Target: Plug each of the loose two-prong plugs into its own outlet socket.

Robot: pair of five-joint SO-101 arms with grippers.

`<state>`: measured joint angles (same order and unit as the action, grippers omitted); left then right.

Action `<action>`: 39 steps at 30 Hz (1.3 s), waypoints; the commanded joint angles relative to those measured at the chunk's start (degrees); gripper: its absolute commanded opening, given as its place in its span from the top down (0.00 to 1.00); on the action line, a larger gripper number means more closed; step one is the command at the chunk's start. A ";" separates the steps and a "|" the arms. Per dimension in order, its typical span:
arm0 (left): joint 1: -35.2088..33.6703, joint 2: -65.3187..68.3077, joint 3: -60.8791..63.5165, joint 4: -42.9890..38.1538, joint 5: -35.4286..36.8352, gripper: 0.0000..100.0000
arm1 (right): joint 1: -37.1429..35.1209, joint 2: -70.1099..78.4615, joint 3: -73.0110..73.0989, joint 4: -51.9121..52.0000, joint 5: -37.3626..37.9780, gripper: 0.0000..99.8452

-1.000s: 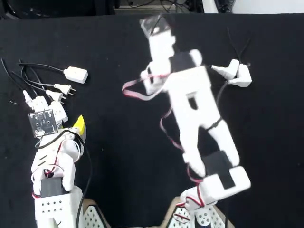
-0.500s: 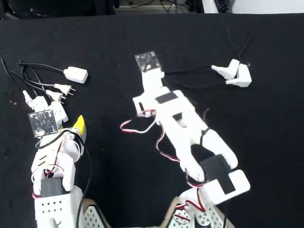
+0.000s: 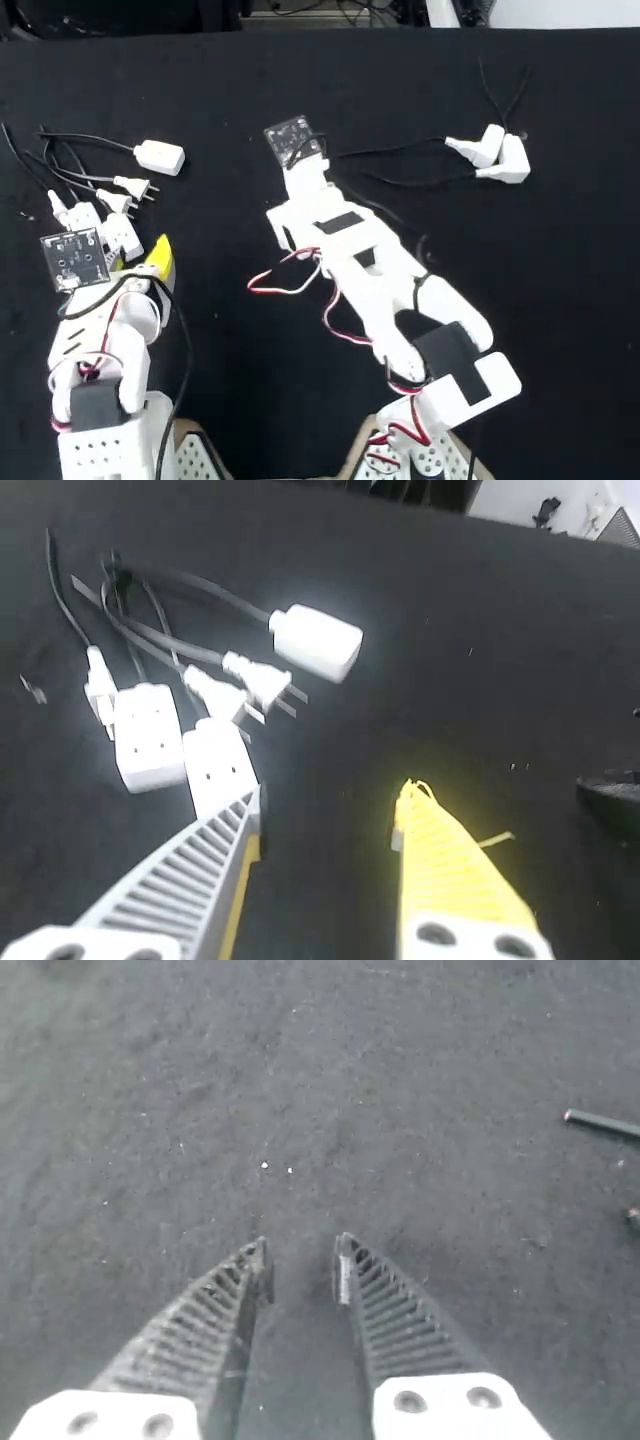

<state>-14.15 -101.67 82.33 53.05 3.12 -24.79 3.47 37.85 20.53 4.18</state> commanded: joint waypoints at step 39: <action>-13.41 92.13 -60.53 11.34 0.35 0.73 | -0.70 -12.88 14.02 -9.85 1.67 0.90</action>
<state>-28.22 -15.87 28.53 64.31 1.19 -24.79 -6.37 51.91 12.00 5.14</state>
